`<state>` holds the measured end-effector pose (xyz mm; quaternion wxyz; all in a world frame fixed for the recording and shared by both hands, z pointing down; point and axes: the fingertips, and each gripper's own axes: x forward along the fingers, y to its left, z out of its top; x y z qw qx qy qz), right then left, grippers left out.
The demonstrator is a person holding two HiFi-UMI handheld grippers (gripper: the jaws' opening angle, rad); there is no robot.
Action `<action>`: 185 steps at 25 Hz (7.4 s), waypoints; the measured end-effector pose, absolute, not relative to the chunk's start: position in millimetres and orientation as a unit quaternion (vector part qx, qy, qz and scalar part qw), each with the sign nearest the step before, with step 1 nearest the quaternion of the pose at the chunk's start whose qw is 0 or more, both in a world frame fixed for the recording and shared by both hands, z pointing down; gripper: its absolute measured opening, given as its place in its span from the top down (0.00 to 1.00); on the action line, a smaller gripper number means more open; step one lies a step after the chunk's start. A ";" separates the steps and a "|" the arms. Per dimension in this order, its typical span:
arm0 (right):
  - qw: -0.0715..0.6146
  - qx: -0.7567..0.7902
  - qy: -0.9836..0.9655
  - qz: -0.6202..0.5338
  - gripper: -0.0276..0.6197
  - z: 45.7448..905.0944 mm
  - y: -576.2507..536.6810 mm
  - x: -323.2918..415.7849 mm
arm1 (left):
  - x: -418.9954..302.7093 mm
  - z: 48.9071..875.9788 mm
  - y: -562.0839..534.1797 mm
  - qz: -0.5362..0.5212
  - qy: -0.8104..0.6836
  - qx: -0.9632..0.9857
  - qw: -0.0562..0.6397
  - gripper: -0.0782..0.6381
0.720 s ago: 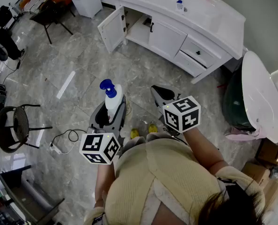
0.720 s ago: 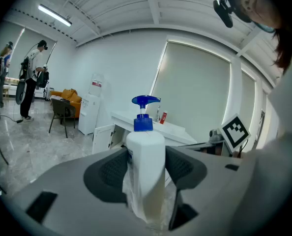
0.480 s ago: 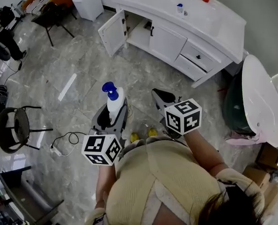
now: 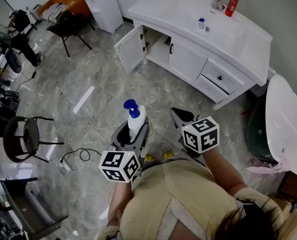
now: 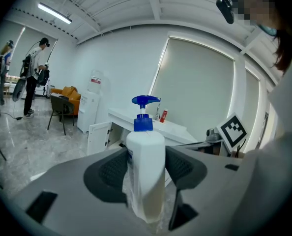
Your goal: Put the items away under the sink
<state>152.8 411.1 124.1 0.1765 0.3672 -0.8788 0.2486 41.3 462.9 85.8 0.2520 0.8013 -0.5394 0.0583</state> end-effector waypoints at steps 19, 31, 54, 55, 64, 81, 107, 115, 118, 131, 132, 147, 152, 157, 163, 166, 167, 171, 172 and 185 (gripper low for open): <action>0.185 0.353 -0.879 0.263 0.92 135.8 361.0 148.5 | 45.7 101.4 402.3 0.074 -0.532 0.803 0.256 0.52; 0.205 0.371 -0.865 0.268 0.92 145.5 274.9 115.4 | 13.4 106.5 308.0 0.084 -0.506 0.817 0.263 0.52; 0.227 0.392 -0.845 0.283 0.92 157.2 173.8 37.2 | -69.2 120.3 195.1 0.079 -0.477 0.829 0.282 0.52; 0.227 0.396 -0.844 0.282 0.92 156.8 171.1 35.0 | -71.4 121.5 192.1 0.080 -0.475 0.830 0.282 0.52; 0.247 0.423 -0.830 0.265 0.92 160.9 147.7 36.2 | -73.0 141.5 167.4 0.077 -0.456 0.837 0.294 0.52; 0.266 0.432 -0.821 0.261 0.92 178.4 99.9 52.1 | -59.4 167.2 120.4 0.091 -0.456 0.833 0.298 0.52; 0.306 0.375 -0.812 0.325 0.92 292.8 -19.7 68.3 | -32.2 272.6 14.5 0.153 -0.494 0.802 0.299 0.52; 0.321 0.372 -0.808 0.327 0.92 337.0 -43.5 64.8 | -27.0 320.8 0.6 0.153 -0.494 0.795 0.317 0.52; 0.327 0.370 -0.808 0.323 0.92 353.0 -51.2 61.7 | -28.8 340.1 -6.3 0.160 -0.493 0.793 0.321 0.52; 0.325 0.396 -0.787 0.343 0.92 422.2 -81.8 76.6 | -8.8 406.2 -45.7 0.155 -0.495 0.797 0.309 0.52; 0.326 0.397 -0.785 0.345 0.92 428.2 -83.6 78.1 | -7.8 411.7 -49.0 0.154 -0.497 0.796 0.309 0.52; 0.344 0.412 -0.766 0.353 0.92 516.3 -115.4 87.1 | 11.9 509.9 -100.6 0.143 -0.495 0.797 0.316 0.52; 0.354 0.415 -0.760 0.353 0.92 535.4 -124.7 97.6 | 21.9 533.3 -123.0 0.133 -0.496 0.800 0.309 0.52; 0.362 0.416 -0.758 0.347 0.92 554.6 -135.3 101.3 | 28.8 563.6 -141.0 0.131 -0.493 0.802 0.310 0.52; 0.360 0.426 -0.748 0.361 0.92 580.2 -141.1 105.2 | 39.4 592.7 -161.1 0.145 -0.476 0.816 0.292 0.52; 0.364 0.424 -0.746 0.362 0.92 590.2 -139.2 104.5 | 40.5 604.2 -170.8 0.146 -0.473 0.820 0.286 0.52; 0.365 0.423 -0.746 0.363 0.92 593.3 -139.2 105.2 | 41.4 607.7 -174.1 0.146 -0.472 0.822 0.284 0.52; 0.364 0.428 -0.742 0.365 0.92 604.3 -144.0 110.5 | 47.4 619.6 -187.7 0.145 -0.466 0.830 0.271 0.52; 0.363 0.429 -0.742 0.366 0.92 606.8 -145.4 111.3 | 49.3 622.5 -190.5 0.146 -0.463 0.833 0.265 0.52; 0.363 0.428 -0.745 0.361 0.92 634.7 -150.9 115.4 | 69.3 650.5 -217.0 0.164 -0.440 0.858 0.205 0.52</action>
